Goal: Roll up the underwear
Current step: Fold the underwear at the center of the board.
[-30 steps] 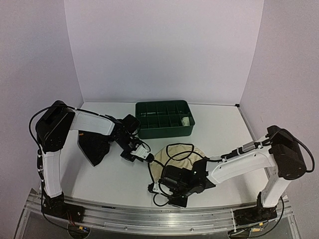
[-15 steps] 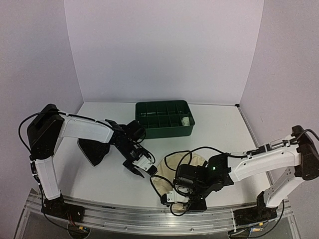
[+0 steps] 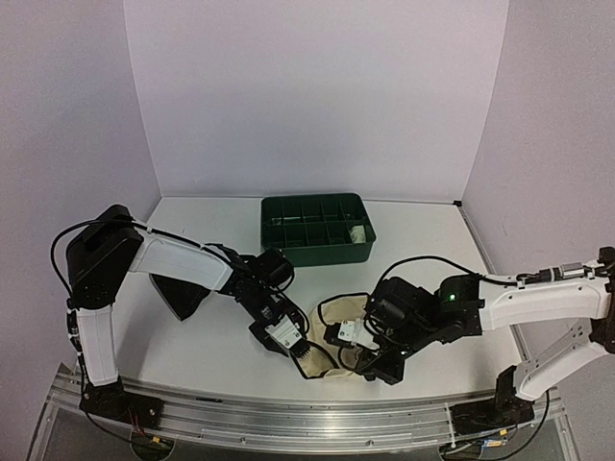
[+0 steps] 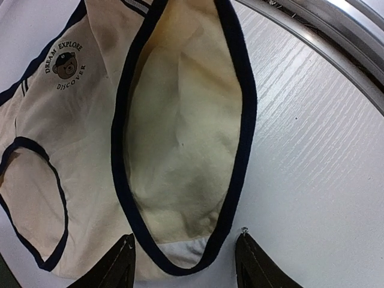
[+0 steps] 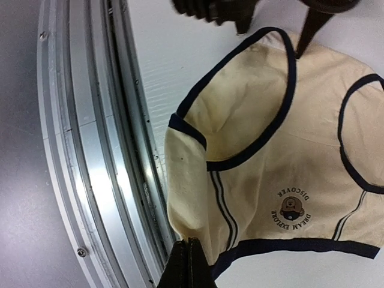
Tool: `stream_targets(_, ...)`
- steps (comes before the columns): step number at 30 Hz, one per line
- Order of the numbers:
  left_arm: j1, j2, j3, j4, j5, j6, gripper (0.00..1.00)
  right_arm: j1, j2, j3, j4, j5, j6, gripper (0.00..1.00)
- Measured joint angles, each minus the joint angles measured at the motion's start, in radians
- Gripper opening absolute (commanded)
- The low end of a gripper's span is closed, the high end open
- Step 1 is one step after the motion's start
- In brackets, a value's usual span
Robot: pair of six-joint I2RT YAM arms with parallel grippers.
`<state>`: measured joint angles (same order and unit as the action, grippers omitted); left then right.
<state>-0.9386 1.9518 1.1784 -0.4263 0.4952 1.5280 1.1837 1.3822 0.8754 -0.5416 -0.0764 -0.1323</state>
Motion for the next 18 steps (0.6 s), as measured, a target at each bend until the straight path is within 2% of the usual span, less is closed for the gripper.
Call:
stream_targets(7,0.0,0.018,0.022,0.0,-0.001,-0.014,0.47,-0.166,-0.061,-0.024,0.031,-0.039,0.119,0.0)
stream_targets(18,0.003,0.038,0.049,-0.012,-0.001,-0.096,0.47,-0.386,-0.052,-0.02,0.037,-0.021,0.327,0.0)
